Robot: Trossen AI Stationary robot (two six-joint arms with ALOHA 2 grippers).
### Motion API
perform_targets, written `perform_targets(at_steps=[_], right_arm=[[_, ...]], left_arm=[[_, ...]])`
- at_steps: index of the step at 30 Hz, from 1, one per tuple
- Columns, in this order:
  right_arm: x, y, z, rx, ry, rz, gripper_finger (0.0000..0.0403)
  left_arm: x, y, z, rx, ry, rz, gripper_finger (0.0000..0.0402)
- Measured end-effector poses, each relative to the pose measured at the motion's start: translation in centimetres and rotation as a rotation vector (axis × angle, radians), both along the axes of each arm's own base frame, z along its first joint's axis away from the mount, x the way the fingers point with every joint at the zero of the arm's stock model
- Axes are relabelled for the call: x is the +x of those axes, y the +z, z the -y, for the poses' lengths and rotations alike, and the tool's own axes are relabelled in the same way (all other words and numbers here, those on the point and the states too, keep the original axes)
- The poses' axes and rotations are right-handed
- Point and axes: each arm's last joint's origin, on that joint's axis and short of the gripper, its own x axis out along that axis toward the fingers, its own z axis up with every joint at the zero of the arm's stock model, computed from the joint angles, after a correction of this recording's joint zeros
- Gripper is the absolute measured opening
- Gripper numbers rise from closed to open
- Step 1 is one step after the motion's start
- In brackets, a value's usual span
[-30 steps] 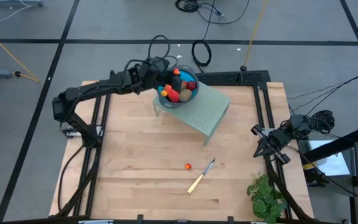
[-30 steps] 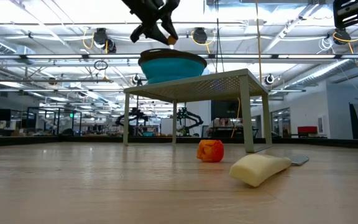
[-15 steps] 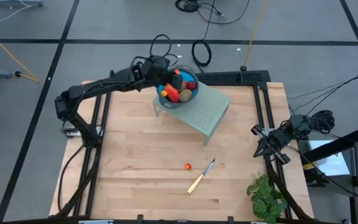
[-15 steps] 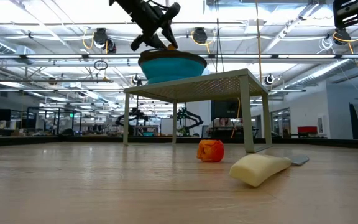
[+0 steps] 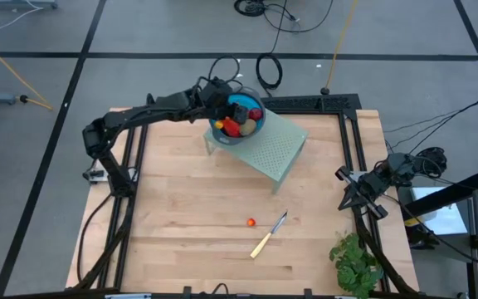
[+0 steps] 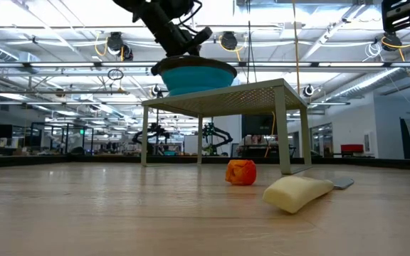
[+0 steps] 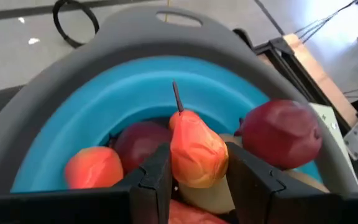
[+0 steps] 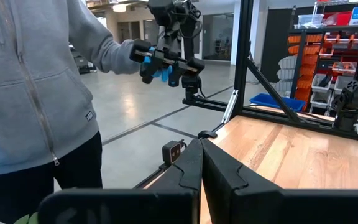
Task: Pick & Place Fruit
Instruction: Put the peach into the blue strainer bowl on the shelf
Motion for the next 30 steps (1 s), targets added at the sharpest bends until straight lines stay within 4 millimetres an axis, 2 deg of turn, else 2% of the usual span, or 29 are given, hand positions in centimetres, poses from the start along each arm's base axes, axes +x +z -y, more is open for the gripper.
perform_targets(at_steps=[21,30], right_arm=[[0.0,0.0,0.0,0.0,0.0,0.0,0.0],[0.0,0.0,0.0,0.0,0.0,0.0,0.0]], left_arm=[[-0.04,0.01,0.01,-0.021,-0.03,0.007,0.0125],[-0.02,0.02,0.05,-0.024,-0.049,0.007,0.0184]])
